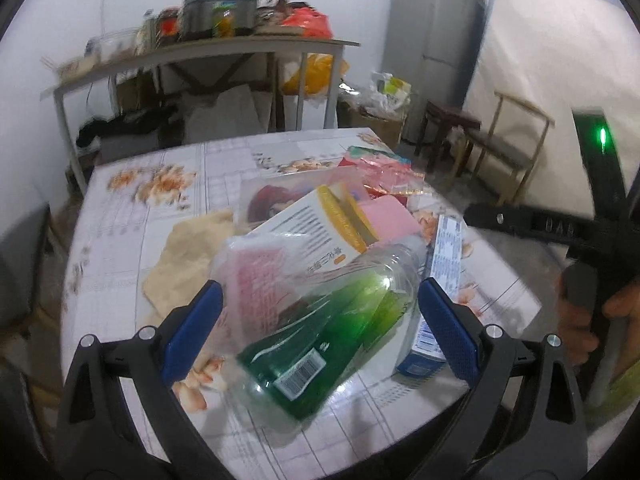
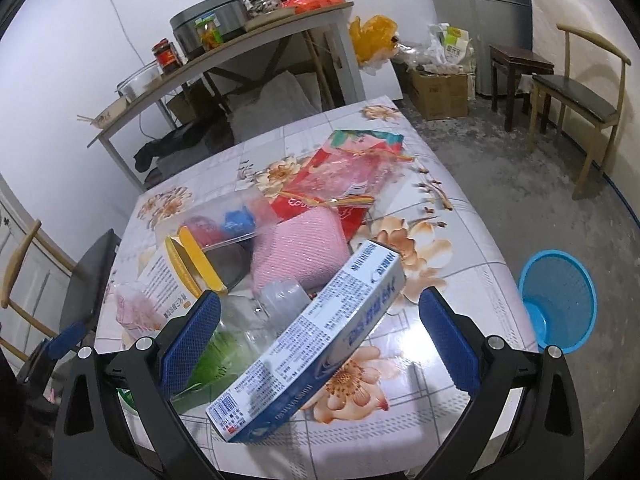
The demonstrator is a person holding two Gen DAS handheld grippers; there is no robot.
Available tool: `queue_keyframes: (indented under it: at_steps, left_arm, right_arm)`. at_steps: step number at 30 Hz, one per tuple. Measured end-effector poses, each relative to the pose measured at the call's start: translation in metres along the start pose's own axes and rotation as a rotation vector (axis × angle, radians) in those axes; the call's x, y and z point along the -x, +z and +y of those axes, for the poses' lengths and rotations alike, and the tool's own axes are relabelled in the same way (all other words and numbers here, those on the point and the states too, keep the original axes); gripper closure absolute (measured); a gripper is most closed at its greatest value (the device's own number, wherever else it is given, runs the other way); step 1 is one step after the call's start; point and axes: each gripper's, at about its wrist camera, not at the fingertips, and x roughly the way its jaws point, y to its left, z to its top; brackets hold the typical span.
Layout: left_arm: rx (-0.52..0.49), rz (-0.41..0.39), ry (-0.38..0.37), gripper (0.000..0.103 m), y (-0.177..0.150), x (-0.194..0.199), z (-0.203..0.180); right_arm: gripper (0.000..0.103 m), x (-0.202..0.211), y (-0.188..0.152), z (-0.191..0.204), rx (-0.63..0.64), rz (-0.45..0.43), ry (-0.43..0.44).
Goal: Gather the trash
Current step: 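Move both tools forward over the pile of trash on the table, then grasp the yellow-white box with the right tool while the left tool grasps a clear plastic bag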
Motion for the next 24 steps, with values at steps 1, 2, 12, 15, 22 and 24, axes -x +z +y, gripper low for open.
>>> queue_keyframes:
  at_steps: [1, 2, 12, 15, 22, 24]
  left_arm:
    - [-0.033, -0.002, 0.024, 0.011, 0.0, -0.005, -0.006]
    - [-0.055, 0.001, 0.039, 0.018, -0.001, -0.009, -0.008]
    - [-0.009, 0.109, 0.07, 0.08, -0.003, -0.053, 0.008]
    - [0.037, 0.099, 0.053, 0.098, -0.003, -0.052, 0.019]
    - [0.087, 0.031, 0.066, 0.103, -0.002, -0.039, 0.035]
    - [0.102, 0.013, 0.066, 0.103, -0.003, -0.034, 0.038]
  right_arm:
    - [0.006, -0.001, 0.0, 0.001, 0.002, 0.003, 0.003]
    - [0.006, -0.003, 0.001, 0.001, 0.004, 0.007, 0.005]
    - [0.006, -0.012, 0.004, 0.004, 0.032, 0.027, 0.027]
    - [0.006, -0.015, 0.011, 0.009, 0.054, 0.03, 0.078]
    - [0.019, -0.043, 0.035, 0.04, 0.118, 0.123, 0.345]
    - [0.029, -0.056, 0.039, 0.05, 0.139, 0.156, 0.372]
